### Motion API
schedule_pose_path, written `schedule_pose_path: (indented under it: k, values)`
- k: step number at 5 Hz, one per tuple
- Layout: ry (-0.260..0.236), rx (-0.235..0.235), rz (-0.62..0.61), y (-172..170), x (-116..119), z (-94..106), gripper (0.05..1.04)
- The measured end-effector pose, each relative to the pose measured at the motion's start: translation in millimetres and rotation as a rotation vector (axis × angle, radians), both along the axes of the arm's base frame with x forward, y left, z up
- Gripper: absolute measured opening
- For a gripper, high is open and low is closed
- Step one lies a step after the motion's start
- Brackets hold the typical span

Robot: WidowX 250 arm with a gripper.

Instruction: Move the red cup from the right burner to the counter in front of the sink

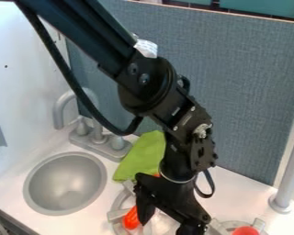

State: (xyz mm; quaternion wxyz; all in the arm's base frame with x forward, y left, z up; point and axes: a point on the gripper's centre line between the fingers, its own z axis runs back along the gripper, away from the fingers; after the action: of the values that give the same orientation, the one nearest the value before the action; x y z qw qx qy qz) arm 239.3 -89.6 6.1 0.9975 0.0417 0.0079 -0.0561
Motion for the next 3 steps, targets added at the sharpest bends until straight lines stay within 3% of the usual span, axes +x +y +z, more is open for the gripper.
schedule_pose_path:
  k: [1, 3]
  values:
    - [0.017, 0.003, 0.001, 0, -2, -4.6, 1.001]
    - [-0.043, -0.071, -0.003, -26, 29, -3.7, 1.001]
